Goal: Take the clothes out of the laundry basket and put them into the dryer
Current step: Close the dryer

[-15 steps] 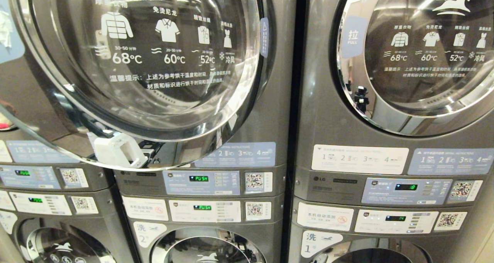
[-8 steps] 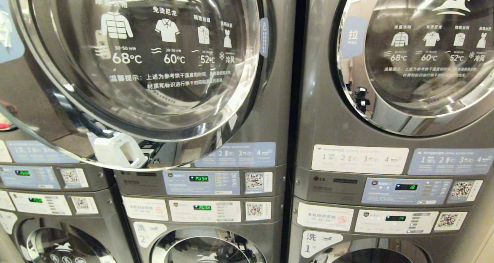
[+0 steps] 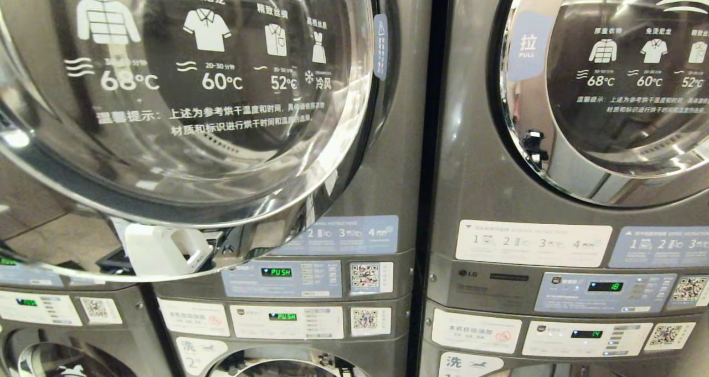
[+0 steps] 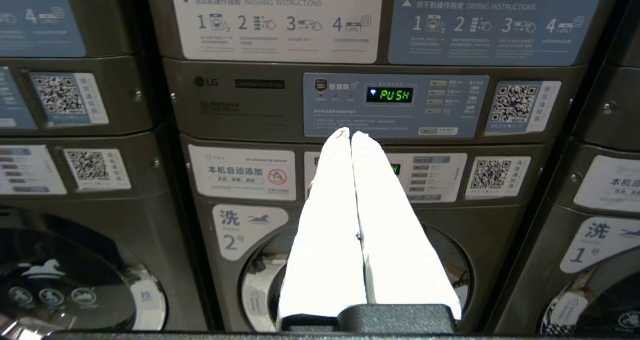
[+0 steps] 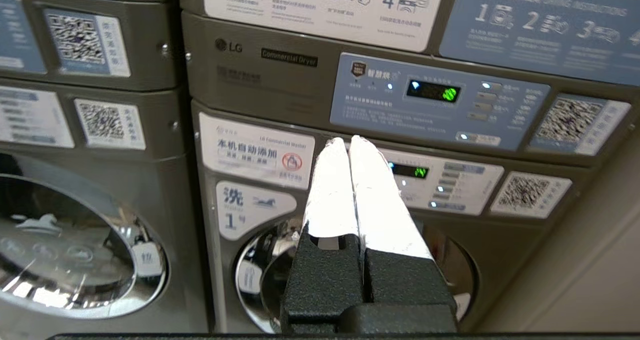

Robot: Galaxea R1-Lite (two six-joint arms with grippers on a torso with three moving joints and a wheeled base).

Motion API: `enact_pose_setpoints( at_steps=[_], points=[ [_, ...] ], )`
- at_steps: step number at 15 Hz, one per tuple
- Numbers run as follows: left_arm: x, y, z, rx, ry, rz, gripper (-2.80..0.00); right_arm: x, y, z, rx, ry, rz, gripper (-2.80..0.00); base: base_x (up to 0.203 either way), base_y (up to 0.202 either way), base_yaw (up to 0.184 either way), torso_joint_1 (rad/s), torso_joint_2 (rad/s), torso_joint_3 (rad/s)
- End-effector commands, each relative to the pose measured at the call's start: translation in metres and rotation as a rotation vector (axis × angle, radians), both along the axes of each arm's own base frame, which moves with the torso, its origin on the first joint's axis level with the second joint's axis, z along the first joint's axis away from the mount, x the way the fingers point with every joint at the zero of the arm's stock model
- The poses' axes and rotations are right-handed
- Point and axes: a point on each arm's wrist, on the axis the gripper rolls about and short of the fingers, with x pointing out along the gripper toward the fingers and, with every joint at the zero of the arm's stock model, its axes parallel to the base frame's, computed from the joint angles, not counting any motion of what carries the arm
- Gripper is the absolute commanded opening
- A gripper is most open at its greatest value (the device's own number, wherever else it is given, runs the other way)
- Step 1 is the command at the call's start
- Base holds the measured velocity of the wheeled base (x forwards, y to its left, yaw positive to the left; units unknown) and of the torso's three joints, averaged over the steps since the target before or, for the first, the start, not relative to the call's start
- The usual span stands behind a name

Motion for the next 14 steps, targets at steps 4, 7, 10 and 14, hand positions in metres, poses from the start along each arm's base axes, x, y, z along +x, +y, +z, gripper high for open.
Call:
enact_pose_setpoints(
  at_steps=[4,7,10,14],
  points=[
    [-0.0001,0.0,-0.0001,0.001,-0.002,0.0,-2.8,-0.0004,0.0004,0.0002,-0.012,-0.001,0.021,-2.8,0.195,0.0,0.0,0.001,0.01,0.0],
    [-0.0001,0.0,-0.0001,0.001,-0.002,0.0,-2.8,-0.0004,0.0004,0.0002,-0.012,-0.001,0.019,-2.8,0.196,0.0,0.0,0.0,0.01,0.002],
    [-0.0001,0.0,-0.0001,0.001,-0.002,0.0,-2.8,-0.0003,0.0004,-0.0002,-0.012,0.0,0.019,-2.8,0.178,0.0,-0.001,0.001,0.01,0.004],
    [-0.0001,0.0,-0.0002,0.001,-0.001,0.0,-2.8,-0.0002,0.0004,-0.0001,-0.012,-0.001,0.019,-2.8,0.014,0.0,0.002,-0.01,0.01,0.015]
  ],
)
